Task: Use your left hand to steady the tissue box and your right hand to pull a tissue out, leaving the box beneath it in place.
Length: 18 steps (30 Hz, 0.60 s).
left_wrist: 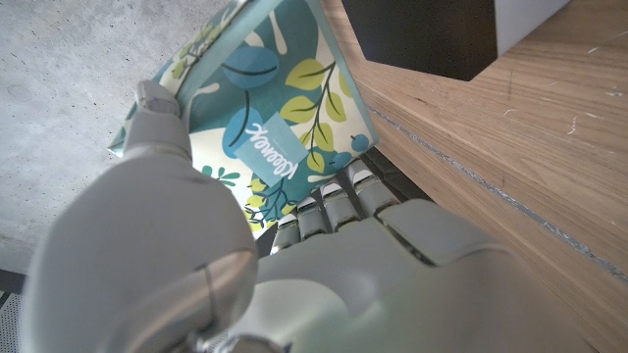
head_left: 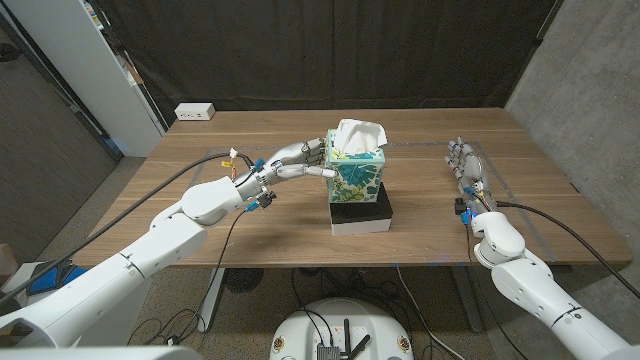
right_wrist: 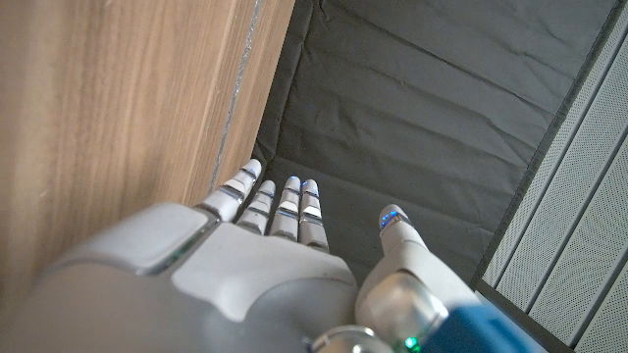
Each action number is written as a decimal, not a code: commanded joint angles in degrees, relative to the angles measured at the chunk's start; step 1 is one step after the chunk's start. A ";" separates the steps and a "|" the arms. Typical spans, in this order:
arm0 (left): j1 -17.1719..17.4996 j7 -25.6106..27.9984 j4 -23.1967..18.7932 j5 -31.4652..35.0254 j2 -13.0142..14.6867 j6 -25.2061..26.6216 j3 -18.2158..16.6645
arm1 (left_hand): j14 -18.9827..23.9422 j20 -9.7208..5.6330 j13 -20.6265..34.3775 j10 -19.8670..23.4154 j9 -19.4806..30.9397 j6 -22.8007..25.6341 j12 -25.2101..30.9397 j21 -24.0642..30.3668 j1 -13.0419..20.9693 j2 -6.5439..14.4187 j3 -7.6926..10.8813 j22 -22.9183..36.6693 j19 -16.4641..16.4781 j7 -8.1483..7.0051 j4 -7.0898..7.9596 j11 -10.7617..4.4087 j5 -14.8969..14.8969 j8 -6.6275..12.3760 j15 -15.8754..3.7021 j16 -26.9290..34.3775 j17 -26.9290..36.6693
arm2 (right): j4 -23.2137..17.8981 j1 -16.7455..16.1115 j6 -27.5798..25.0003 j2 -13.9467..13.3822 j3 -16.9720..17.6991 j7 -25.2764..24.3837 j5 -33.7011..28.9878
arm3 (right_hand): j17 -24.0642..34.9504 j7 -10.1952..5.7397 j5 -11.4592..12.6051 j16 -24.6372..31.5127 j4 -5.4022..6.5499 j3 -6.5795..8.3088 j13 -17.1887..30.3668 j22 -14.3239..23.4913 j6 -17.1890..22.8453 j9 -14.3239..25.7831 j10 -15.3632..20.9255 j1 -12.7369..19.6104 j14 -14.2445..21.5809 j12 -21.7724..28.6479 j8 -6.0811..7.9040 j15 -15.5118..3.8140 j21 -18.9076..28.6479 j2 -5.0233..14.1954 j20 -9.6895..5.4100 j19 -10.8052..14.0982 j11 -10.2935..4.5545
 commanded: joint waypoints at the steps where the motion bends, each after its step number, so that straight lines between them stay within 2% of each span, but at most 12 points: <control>1: -0.41 -0.09 0.42 0.57 -0.22 -0.32 0.20 | -0.18 -0.44 0.22 0.43 1.45 -0.22 -0.15 -0.09 2.51 3.91 2.38 0.14 0.09 -0.18 1.84 0.26 0.26 0.43 -2.55 -0.04 0.11 | -2.81 -3.85 0.50 -0.08 1.59 -1.55 -0.47 | 0.19 0.35 -0.09 0.06 -0.44 0.30 0.21 0.11 0.06 0.30 0.09 0.85 0.08 -0.22 -0.11 -0.62 0.17 1.54 0.03 0.55 0.24; 6: -0.75 -1.34 1.17 -0.83 -0.58 -0.53 0.46 | -0.23 -0.44 0.28 0.46 1.49 -0.22 -0.18 -0.08 2.48 3.87 2.47 0.14 0.10 -0.21 1.81 0.24 0.26 0.48 -2.49 -0.06 0.10 | -3.46 -4.73 -0.11 -0.10 1.95 -2.10 -0.78 | 0.17 0.38 -0.10 0.06 -0.52 0.34 0.21 0.11 0.05 0.31 0.12 0.92 0.10 -0.21 -0.10 -0.58 0.18 1.53 0.11 0.59 0.26; 8: -0.34 -0.01 0.82 0.46 -0.52 -0.79 0.19 | -0.17 -0.46 0.31 0.46 1.51 -0.17 -0.19 -0.08 2.46 3.87 2.50 0.14 0.08 -0.16 1.80 0.24 0.25 0.52 -2.51 -0.04 0.10 | -3.38 -5.17 0.75 0.53 2.07 -2.30 -0.77 | 0.16 0.39 -0.11 0.07 -0.56 0.35 0.21 0.11 0.06 0.31 0.11 0.96 0.13 -0.20 -0.09 -0.58 0.21 1.52 0.18 0.69 0.26; 10: -0.78 -1.57 1.36 -1.12 -0.67 -0.73 0.47 | -0.20 -0.47 0.34 0.48 1.52 -0.18 -0.20 -0.08 2.45 3.87 2.54 0.14 0.08 -0.19 1.79 0.21 0.25 0.54 -2.55 -0.05 0.10 | -3.75 -5.67 0.78 0.74 2.21 -2.93 -1.18 | 0.15 0.41 -0.12 0.08 -0.59 0.36 0.20 0.12 0.07 0.31 0.13 0.98 0.18 -0.19 -0.09 -0.54 0.22 1.51 0.23 0.72 0.33; 12: -0.40 -0.18 0.94 0.41 -0.51 -0.83 0.22 | -0.19 -0.47 0.36 0.40 1.53 -0.21 -0.24 -0.08 2.42 3.86 2.56 0.14 0.08 -0.18 1.79 0.23 0.25 0.54 -2.55 -0.05 0.10 | -3.86 -6.18 1.48 0.98 2.41 -2.47 -0.76 | 0.14 0.41 -0.13 0.08 -0.62 0.37 0.20 0.12 0.07 0.31 0.12 1.00 0.18 -0.20 -0.09 -0.53 0.24 1.50 0.25 0.79 0.32; 18: -0.71 -1.20 1.33 -0.72 -0.69 -0.78 0.43 | -0.25 -0.63 0.43 0.45 1.57 -0.15 -0.26 -0.08 2.39 3.81 2.65 0.14 0.08 -0.20 1.76 0.19 0.25 0.62 -2.60 -0.07 0.09 | -5.68 -7.67 0.28 0.51 3.24 -4.20 -2.28 | 0.12 0.40 -0.14 0.04 -0.70 0.41 0.20 0.12 0.02 0.30 0.18 1.07 0.12 -0.17 -0.10 -0.52 0.25 1.50 0.29 0.85 0.32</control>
